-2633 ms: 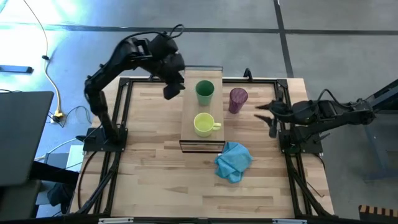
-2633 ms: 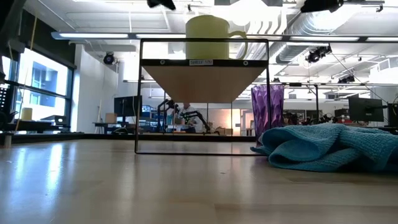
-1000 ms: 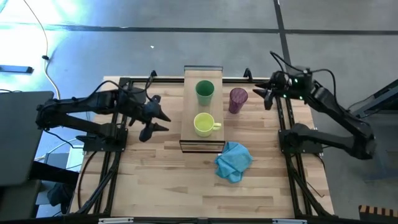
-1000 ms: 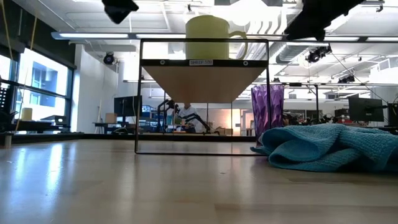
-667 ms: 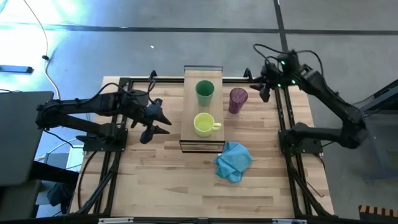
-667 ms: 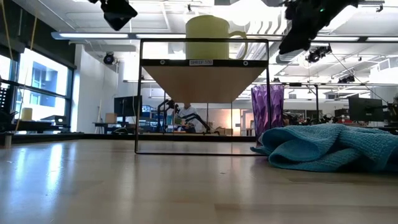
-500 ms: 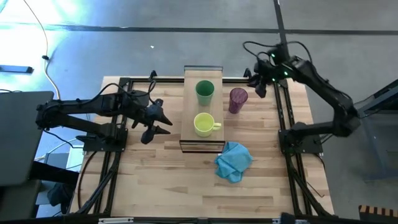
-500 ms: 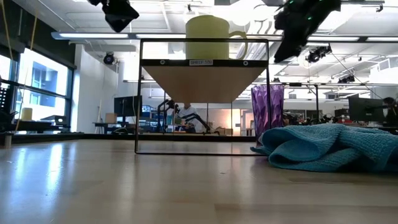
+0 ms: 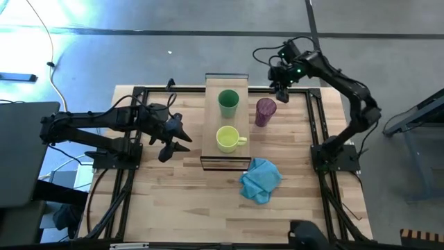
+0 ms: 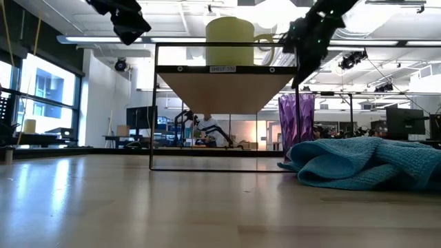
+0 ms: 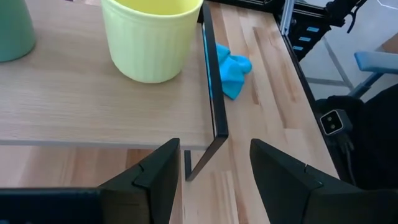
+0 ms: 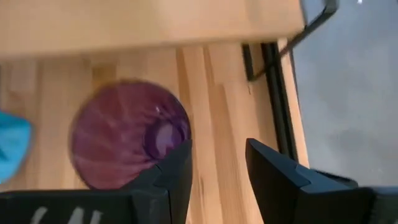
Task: Stack small to large cups/mugs on shelf
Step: Put the violet cup on the shelf
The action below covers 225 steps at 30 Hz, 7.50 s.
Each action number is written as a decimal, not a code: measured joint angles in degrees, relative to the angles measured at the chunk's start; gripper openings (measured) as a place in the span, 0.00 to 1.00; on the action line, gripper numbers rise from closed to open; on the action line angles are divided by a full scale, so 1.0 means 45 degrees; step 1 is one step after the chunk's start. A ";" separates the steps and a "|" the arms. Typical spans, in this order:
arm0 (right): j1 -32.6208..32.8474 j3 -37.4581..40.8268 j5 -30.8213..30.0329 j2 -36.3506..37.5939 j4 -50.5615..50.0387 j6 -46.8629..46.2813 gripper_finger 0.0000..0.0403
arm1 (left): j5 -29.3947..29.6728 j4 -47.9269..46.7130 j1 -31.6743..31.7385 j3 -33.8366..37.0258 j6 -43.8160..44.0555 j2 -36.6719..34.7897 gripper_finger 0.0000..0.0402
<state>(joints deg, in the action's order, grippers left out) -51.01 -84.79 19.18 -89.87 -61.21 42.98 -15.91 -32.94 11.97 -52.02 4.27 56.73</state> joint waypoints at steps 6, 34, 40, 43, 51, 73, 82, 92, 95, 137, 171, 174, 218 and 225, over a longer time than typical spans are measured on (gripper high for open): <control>0.0098 0.0000 -0.0155 -0.0689 -0.0306 0.0229 0.35 | 0.0006 0.0047 0.0000 0.0018 -0.0470 0.0000 0.46; 0.1001 0.0073 0.0184 -0.0868 -0.0342 -0.0925 0.26 | 0.0219 0.0557 0.0000 0.0013 -0.0515 0.0000 0.46; 0.1001 0.0073 -0.0137 -0.1183 -0.0318 -0.0926 0.26 | 0.0201 0.0540 0.0000 0.0015 -0.0332 0.0000 0.46; 0.1001 0.0073 -0.0200 -0.1196 -0.0200 -0.0922 0.26 | 0.0201 0.0523 0.0000 0.0013 -0.0272 0.0000 0.46; 0.0996 0.0073 -0.0396 -0.1243 -0.0098 -0.1121 0.26 | 0.0201 0.0520 0.0000 0.0013 -0.0311 0.0000 0.46; 0.0996 0.0073 -0.0558 -0.1188 0.0057 -0.1116 0.26 | 0.0206 0.0269 -0.0003 0.0013 -0.0316 0.0000 0.46; 0.0734 0.0073 -0.0532 -0.1188 0.0160 -0.1119 0.26 | 0.0206 0.0251 -0.0005 0.0013 -0.0316 0.0000 0.46; 0.0753 0.0073 -0.0398 -0.1689 -0.0068 -0.1019 0.26 | 0.0208 0.0251 -0.0005 0.0013 -0.0223 0.0002 0.46; 0.0749 0.0073 -0.0398 -0.1842 -0.0060 -0.1005 0.26 | 0.0206 0.0241 -0.0002 0.0013 -0.0218 0.0000 0.46; 0.0840 -0.5729 -0.2054 -0.1839 -0.4013 -0.1018 0.00 | 0.0210 0.0236 -0.0001 0.0008 -0.0225 0.0005 0.46; 0.1093 -1.0569 -0.1255 -0.3043 -0.3292 -0.1611 0.00 | 0.0210 0.1275 -0.0005 0.0008 -0.0218 0.0039 0.46; 0.1349 -1.0574 -0.1052 -0.3043 -0.2693 -0.1855 0.00 | 0.0210 0.1341 0.0000 0.0008 -0.0180 0.0039 0.46; 0.2119 -1.0585 -0.0487 -0.4389 -0.1053 -0.7357 0.00 | 0.0210 0.1384 -0.0003 0.1921 0.0218 0.0034 0.46; 0.2751 -1.0756 -0.1529 -0.4422 -0.1311 -0.7503 0.00 | 0.0207 0.1451 -0.0003 0.1936 0.0322 0.0021 0.46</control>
<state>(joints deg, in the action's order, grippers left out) -38.63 -133.20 12.30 -109.77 -67.11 9.21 -14.98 -26.41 11.95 -43.31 5.72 56.82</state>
